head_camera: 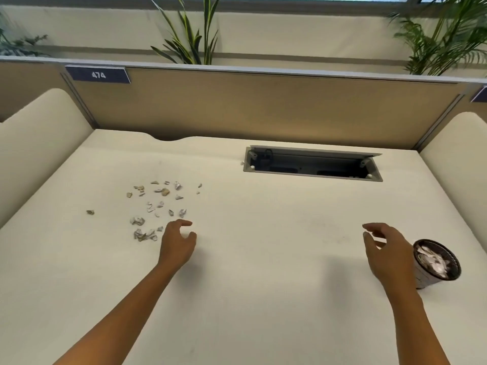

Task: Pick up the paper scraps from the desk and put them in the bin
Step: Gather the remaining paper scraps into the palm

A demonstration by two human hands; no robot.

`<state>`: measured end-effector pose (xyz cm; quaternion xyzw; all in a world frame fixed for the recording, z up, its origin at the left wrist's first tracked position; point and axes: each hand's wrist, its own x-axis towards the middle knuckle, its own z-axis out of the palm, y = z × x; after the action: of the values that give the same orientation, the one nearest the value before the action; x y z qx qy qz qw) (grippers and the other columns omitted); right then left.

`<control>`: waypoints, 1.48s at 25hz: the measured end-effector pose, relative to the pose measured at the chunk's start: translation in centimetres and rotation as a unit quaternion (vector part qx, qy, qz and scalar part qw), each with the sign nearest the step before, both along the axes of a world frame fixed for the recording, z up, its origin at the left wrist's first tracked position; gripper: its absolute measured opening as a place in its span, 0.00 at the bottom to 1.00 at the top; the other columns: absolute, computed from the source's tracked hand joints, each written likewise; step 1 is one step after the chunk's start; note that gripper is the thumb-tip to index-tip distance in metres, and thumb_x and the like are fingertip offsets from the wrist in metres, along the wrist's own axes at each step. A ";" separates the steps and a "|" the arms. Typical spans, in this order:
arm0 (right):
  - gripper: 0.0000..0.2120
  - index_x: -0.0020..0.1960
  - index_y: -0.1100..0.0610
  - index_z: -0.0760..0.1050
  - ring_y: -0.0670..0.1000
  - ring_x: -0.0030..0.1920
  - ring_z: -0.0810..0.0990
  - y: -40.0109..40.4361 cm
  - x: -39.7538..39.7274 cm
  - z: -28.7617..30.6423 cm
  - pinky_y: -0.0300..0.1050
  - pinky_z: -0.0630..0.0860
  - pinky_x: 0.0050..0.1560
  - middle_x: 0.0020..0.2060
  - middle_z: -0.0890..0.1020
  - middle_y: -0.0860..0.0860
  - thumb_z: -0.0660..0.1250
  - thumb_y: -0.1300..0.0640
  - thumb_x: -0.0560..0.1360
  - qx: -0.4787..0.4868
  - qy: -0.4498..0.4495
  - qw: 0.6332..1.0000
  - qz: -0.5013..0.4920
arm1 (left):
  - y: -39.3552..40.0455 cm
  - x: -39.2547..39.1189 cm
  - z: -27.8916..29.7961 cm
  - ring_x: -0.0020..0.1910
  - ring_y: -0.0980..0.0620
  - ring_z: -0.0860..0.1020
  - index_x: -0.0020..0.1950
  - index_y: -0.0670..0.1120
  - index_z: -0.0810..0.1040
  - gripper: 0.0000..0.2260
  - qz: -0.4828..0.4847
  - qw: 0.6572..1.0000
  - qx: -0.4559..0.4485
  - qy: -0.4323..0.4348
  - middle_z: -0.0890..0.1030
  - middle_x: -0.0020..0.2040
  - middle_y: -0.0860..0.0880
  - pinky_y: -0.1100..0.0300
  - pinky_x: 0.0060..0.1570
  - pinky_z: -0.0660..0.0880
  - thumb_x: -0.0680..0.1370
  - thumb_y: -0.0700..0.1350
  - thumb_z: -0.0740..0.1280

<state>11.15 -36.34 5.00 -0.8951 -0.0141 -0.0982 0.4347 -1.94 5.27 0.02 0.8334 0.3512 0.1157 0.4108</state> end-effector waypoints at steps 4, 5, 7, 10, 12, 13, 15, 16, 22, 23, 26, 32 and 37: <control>0.09 0.55 0.55 0.80 0.49 0.52 0.79 3.3 -0.9 -1.1 0.39 0.74 0.51 0.51 0.81 0.48 0.65 0.64 0.78 0.009 0.023 0.999 0.028 | 9.0 -1.9 -0.9 0.62 0.41 0.73 0.67 0.39 0.70 0.20 0.069 0.993 0.089 0.019 0.68 0.68 0.41 0.51 0.60 0.72 0.76 0.41 0.67; 0.09 0.55 0.54 0.80 0.48 0.52 0.79 4.1 -1.1 -1.3 0.40 0.74 0.52 0.51 0.81 0.48 0.65 0.64 0.78 0.010 0.025 0.999 0.032 | 11.1 -2.1 -1.2 0.65 0.39 0.71 0.68 0.37 0.68 0.22 0.084 0.990 0.101 0.039 0.67 0.69 0.39 0.47 0.63 0.71 0.77 0.41 0.67; 0.09 0.54 0.53 0.80 0.48 0.51 0.80 5.8 -1.4 -1.8 0.41 0.75 0.52 0.50 0.81 0.47 0.66 0.64 0.78 0.010 0.023 0.999 0.045 | 15.1 -2.5 -1.8 0.69 0.34 0.66 0.70 0.32 0.64 0.27 0.109 0.984 0.113 0.086 0.64 0.71 0.34 0.42 0.69 0.65 0.78 0.44 0.67; 0.10 0.53 0.51 0.80 0.43 0.51 0.80 8.3 -2.0 -2.4 0.41 0.75 0.52 0.49 0.81 0.44 0.67 0.64 0.78 0.011 0.033 0.997 0.072 | 19.5 -3.4 -3.0 0.75 0.33 0.55 0.74 0.30 0.55 0.35 0.120 0.978 0.109 0.134 0.57 0.75 0.30 0.43 0.75 0.53 0.78 0.47 0.68; 0.10 0.52 0.50 0.80 0.41 0.51 0.80 9.9 -2.4 -2.9 0.39 0.76 0.51 0.49 0.81 0.42 0.67 0.64 0.77 0.009 0.043 0.994 0.098 | 21.4 -3.7 -3.7 0.77 0.34 0.50 0.75 0.30 0.53 0.37 0.130 0.978 0.091 0.133 0.53 0.75 0.29 0.43 0.76 0.49 0.78 0.48 0.68; 0.10 0.52 0.49 0.80 0.40 0.52 0.80 10.8 -2.6 -3.1 0.39 0.76 0.51 0.49 0.81 0.41 0.67 0.64 0.77 0.007 0.049 0.993 0.108 | 22.2 -3.8 -4.0 0.77 0.33 0.49 0.75 0.30 0.52 0.37 0.134 0.980 0.078 0.124 0.53 0.75 0.29 0.43 0.76 0.48 0.78 0.48 0.68; 0.10 0.52 0.49 0.80 0.39 0.52 0.80 12.3 -2.7 -3.5 0.38 0.76 0.50 0.50 0.81 0.39 0.67 0.63 0.77 0.004 0.059 0.991 0.122 | 23.3 -3.4 -4.5 0.77 0.33 0.48 0.76 0.30 0.49 0.36 0.127 0.983 0.065 0.117 0.51 0.76 0.29 0.43 0.76 0.46 0.80 0.46 0.65; 0.10 0.52 0.49 0.80 0.39 0.52 0.80 13.1 -2.7 -3.7 0.38 0.76 0.50 0.50 0.81 0.39 0.68 0.63 0.77 0.003 0.064 0.990 0.126 | 23.8 -3.0 -4.7 0.77 0.33 0.48 0.76 0.30 0.47 0.35 0.123 0.983 0.066 0.118 0.50 0.76 0.29 0.42 0.76 0.47 0.81 0.45 0.64; 0.10 0.51 0.49 0.80 0.37 0.52 0.78 15.9 -2.6 -4.2 0.38 0.77 0.51 0.50 0.81 0.38 0.67 0.63 0.78 -0.005 0.085 0.985 0.147 | 23.9 0.0 -5.0 0.77 0.35 0.51 0.77 0.31 0.48 0.31 0.106 0.990 0.050 0.083 0.52 0.77 0.32 0.44 0.76 0.49 0.83 0.45 0.59; 0.10 0.51 0.48 0.80 0.38 0.52 0.79 16.3 -2.7 -4.3 0.37 0.77 0.51 0.50 0.81 0.37 0.67 0.62 0.77 -0.007 0.087 0.985 0.150 | 23.5 0.9 -5.0 0.78 0.36 0.50 0.77 0.32 0.48 0.31 0.102 0.991 0.040 0.071 0.51 0.78 0.33 0.45 0.77 0.48 0.83 0.45 0.59; 0.10 0.51 0.48 0.80 0.39 0.52 0.79 16.8 -2.7 -4.5 0.37 0.77 0.51 0.49 0.81 0.37 0.68 0.62 0.77 -0.013 0.092 0.984 0.151 | 22.7 3.9 -4.7 0.78 0.39 0.50 0.78 0.33 0.46 0.33 0.102 0.994 0.003 0.041 0.50 0.78 0.34 0.46 0.77 0.49 0.83 0.48 0.59; 0.11 0.50 0.46 0.80 0.38 0.51 0.79 16.3 -2.6 -4.9 0.38 0.77 0.51 0.49 0.81 0.37 0.68 0.62 0.77 -0.016 0.102 0.985 0.141 | 21.6 8.1 -3.6 0.78 0.41 0.52 0.79 0.38 0.47 0.33 0.050 0.999 -0.021 0.006 0.52 0.78 0.37 0.50 0.77 0.52 0.82 0.48 0.61; 0.10 0.49 0.46 0.80 0.37 0.51 0.79 16.6 -2.5 -5.1 0.33 0.76 0.49 0.48 0.81 0.37 0.68 0.62 0.78 -0.010 0.109 0.983 0.145 | 20.7 9.6 -4.0 0.75 0.41 0.57 0.75 0.39 0.64 0.24 -0.083 0.992 0.060 0.068 0.62 0.73 0.34 0.49 0.74 0.57 0.80 0.42 0.65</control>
<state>8.65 -19.69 -0.05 -0.8931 -0.0972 0.0645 0.4344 7.67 25.97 -3.93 0.8888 0.3000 0.0451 0.3436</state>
